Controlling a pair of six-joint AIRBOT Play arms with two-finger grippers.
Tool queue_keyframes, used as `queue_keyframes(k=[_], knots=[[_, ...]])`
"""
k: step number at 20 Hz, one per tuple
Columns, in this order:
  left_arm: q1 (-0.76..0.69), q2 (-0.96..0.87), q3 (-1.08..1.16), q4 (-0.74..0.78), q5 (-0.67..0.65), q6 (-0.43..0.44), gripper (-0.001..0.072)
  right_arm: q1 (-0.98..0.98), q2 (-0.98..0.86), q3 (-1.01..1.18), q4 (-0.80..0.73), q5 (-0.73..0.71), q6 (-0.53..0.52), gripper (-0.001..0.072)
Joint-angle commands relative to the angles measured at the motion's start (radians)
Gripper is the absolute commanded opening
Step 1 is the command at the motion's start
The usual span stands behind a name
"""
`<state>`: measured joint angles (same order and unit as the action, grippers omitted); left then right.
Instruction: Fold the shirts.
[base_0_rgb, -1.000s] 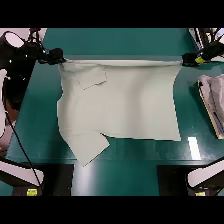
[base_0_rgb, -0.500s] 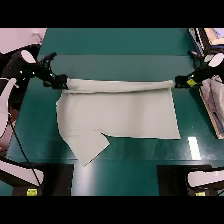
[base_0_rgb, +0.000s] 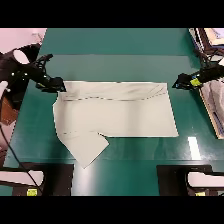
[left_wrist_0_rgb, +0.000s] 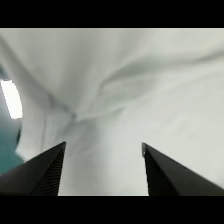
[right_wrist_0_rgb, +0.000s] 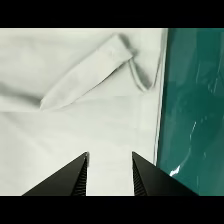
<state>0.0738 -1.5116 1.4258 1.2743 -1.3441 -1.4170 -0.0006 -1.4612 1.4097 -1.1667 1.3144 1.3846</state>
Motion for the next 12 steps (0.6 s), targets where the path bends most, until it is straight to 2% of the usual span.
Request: queue_keyframes(k=[1, 8, 12], knots=[[0.028, 0.174, -0.148, 0.064, -0.037, -0.011, 0.0569, -0.002, 0.143, -0.095, 0.015, 0.029, -0.027, 0.0327], [0.058, 0.666, -0.879, -0.003, 0.008, -0.169, 0.0569, -0.002, 0.332, -0.299, 0.017, -0.032, -0.045, 0.0327], [0.058, 0.786, -1.058, -0.149, 0.074, -0.202, 0.0569, 0.000, 0.340, -0.307, 0.024, -0.039, -0.052, 0.0327]])
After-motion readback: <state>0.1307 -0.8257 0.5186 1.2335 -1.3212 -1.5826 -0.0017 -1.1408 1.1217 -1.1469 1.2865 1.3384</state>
